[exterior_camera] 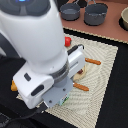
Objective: Interact with the objects in diverse but meaningful ways.
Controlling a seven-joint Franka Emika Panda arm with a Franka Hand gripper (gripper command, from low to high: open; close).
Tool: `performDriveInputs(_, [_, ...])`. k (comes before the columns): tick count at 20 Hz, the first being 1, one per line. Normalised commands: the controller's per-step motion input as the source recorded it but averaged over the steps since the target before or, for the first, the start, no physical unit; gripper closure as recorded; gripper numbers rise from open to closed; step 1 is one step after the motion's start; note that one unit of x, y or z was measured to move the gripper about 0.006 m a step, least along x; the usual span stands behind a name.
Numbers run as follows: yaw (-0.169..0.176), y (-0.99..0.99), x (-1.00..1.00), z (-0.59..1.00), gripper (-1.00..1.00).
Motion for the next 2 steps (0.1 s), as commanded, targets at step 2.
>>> performDriveInputs(2, [0.024,0.58,0.46,0.76,-1.00])
